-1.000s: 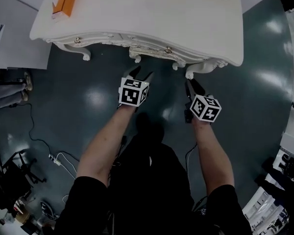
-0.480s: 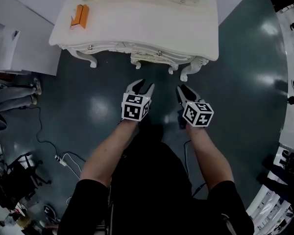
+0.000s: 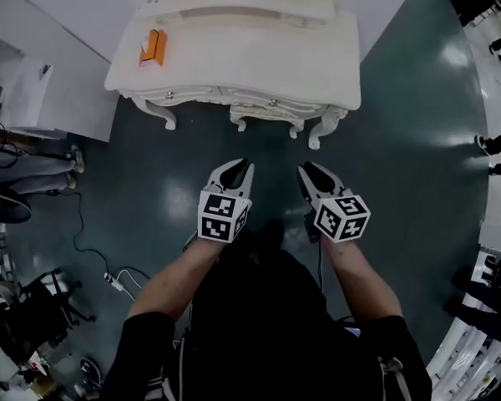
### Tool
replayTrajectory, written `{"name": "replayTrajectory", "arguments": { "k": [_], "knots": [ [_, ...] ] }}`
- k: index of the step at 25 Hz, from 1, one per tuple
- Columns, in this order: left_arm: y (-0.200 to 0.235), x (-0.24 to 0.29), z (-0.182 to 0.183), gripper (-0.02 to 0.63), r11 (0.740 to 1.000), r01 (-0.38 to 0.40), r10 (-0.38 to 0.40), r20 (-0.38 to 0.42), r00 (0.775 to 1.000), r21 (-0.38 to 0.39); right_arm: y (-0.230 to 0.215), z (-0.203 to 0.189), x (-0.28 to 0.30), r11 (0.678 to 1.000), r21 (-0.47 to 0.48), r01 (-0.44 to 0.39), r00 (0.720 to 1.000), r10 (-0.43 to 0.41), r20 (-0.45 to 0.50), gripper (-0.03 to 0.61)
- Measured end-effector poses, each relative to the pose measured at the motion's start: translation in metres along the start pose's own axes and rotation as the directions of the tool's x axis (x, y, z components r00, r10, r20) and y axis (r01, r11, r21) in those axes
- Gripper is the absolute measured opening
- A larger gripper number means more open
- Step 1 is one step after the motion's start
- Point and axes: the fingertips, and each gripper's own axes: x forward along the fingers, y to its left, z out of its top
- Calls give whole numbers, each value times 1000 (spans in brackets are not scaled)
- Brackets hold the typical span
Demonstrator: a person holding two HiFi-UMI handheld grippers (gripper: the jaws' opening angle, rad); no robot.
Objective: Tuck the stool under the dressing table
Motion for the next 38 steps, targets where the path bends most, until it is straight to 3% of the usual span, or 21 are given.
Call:
{"name": "replayTrajectory", "arguments": {
  "k": [7,12,15,20,38],
  "knots": [
    [-15,-59,33,8,997,75,-77,83,994,26,64,42,-34,998,-53,-24,994,30,102,84],
    [-31,-108,62,6,989,104,-120,172,978,103,104,63,-64,995,-97,-15,984,32,175,72],
    [-34,-141,83,6,986,103,-131,227,965,132,133,76,-83,990,-139,-18,977,47,207,51],
    [-23,-176,97,6,992,52,-84,293,952,114,169,88,-100,980,-197,-25,966,75,247,38],
    [-3,-190,95,6,997,5,-30,308,951,81,193,99,-105,951,-310,-7,957,96,273,18]
  ]
}}
